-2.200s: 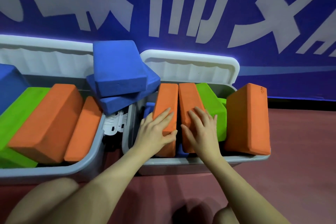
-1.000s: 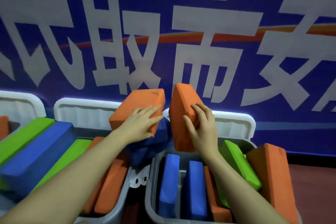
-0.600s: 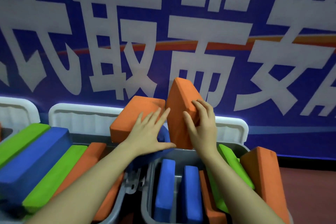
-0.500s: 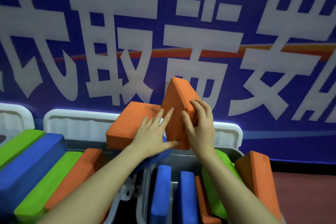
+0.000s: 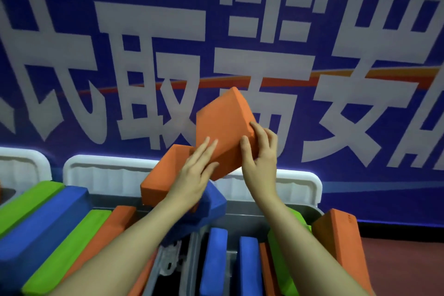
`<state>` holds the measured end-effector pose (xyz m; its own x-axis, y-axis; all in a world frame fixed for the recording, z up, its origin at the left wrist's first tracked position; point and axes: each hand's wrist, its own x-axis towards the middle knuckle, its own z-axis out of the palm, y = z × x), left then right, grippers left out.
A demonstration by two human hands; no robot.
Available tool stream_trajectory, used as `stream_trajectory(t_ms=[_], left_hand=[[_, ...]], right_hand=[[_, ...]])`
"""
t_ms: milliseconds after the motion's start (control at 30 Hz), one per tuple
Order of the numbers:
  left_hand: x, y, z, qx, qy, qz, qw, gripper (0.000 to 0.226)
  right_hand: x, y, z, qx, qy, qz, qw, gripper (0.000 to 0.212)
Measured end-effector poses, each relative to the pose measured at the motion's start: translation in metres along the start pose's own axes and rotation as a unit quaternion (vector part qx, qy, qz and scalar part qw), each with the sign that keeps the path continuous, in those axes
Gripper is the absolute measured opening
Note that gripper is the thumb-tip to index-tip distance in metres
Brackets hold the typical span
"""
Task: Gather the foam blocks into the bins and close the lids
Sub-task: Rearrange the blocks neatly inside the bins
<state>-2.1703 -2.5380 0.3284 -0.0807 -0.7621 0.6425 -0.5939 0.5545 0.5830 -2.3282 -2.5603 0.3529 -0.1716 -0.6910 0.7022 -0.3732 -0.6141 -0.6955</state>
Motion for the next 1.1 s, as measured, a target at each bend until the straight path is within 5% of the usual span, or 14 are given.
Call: stream_trajectory(t_ms=[300,500,600,867,1000,1100], left_hand=[[-0.009,-0.061,-0.069,0.221,0.018,0.020,0.975,0.050],[-0.017,-0.075,-0.064,0.389,-0.051,-0.047,0.918,0.043],[-0.021,-0.067,-0.062,0.441,-0.072,-0.037,0.894,0.052],[-0.049,-0.032,0.006,0.366,-0.022,0.155,0.917,0.043],[-0.085,-0.048,0.074,0.318,-0.084,0.119,0.937,0.041],[-0.118,-0.079,0.117,0.311,-0.200,0.030,0.929,0.045]], right_hand=[[-0.027,0.011,0.071,0.030,-0.129,0.040,0.990,0.032],[-0.033,0.041,0.085,-0.128,-0.259,0.042,0.957,0.048],[-0.034,0.047,0.080,-0.126,-0.263,0.026,0.956,0.052],[-0.075,0.079,0.012,-0.183,-0.245,0.015,0.952,0.050],[-0.124,0.134,-0.026,-0.255,-0.304,0.065,0.915,0.051],[-0.162,0.178,-0.038,-0.289,-0.362,0.094,0.881,0.065]])
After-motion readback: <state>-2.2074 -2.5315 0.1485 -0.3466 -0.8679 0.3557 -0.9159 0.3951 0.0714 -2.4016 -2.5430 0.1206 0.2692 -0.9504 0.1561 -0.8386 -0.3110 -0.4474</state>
